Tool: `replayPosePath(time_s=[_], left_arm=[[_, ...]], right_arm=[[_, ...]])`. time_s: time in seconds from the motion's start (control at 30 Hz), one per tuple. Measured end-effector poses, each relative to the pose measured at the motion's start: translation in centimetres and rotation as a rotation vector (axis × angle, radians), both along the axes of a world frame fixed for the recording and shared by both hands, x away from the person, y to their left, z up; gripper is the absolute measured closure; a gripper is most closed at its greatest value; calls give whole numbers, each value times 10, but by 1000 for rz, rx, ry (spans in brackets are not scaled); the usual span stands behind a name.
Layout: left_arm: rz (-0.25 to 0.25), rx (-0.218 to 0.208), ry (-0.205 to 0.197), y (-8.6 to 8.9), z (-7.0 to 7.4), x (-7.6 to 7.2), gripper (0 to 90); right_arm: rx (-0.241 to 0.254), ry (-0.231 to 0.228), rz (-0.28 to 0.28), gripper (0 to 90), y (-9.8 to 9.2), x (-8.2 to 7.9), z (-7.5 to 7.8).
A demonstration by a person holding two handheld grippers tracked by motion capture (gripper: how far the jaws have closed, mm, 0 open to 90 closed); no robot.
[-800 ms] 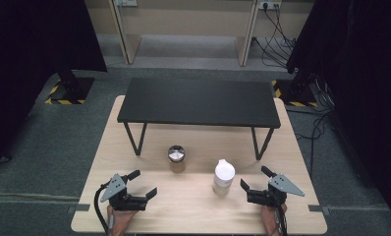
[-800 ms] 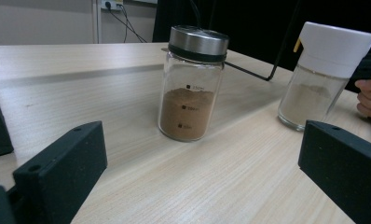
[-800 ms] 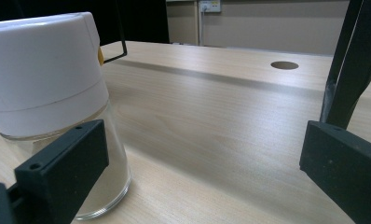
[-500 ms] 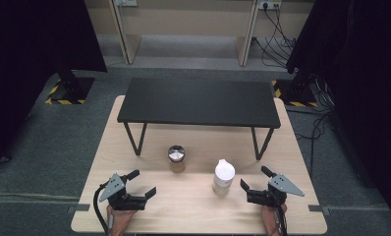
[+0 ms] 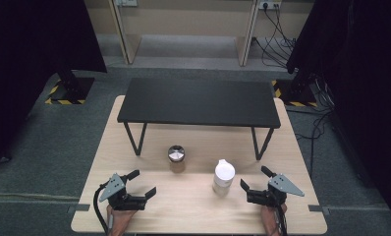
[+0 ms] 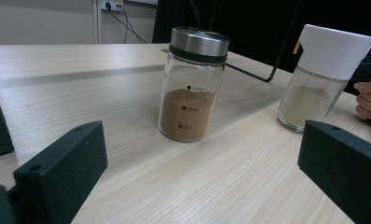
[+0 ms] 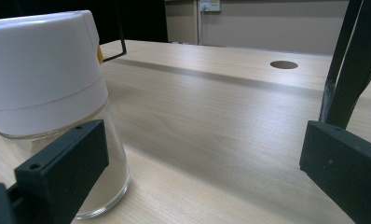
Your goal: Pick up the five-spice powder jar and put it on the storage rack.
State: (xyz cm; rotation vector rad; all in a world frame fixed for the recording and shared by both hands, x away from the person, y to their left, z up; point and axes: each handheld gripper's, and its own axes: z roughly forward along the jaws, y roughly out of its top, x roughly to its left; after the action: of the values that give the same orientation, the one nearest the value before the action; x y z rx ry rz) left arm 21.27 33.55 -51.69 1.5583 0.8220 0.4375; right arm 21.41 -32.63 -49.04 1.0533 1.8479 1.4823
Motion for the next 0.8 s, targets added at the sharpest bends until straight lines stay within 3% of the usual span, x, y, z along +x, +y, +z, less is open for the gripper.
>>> replayPosePath(time_s=[0.47, 0.7, 0.8], left_arm=[[-1, 12, -8, -2, 1, -1, 8], [-2, 54, -21, -7, 7, 0, 9], [-3, 46, -24, -8, 8, 2, 9]], right_arm=[[1, 2, -2, 10, 0, 0, 0], [2, 0, -3, 10, 0, 0, 0], [0, -1, -4, 10, 0, -1, 0]])
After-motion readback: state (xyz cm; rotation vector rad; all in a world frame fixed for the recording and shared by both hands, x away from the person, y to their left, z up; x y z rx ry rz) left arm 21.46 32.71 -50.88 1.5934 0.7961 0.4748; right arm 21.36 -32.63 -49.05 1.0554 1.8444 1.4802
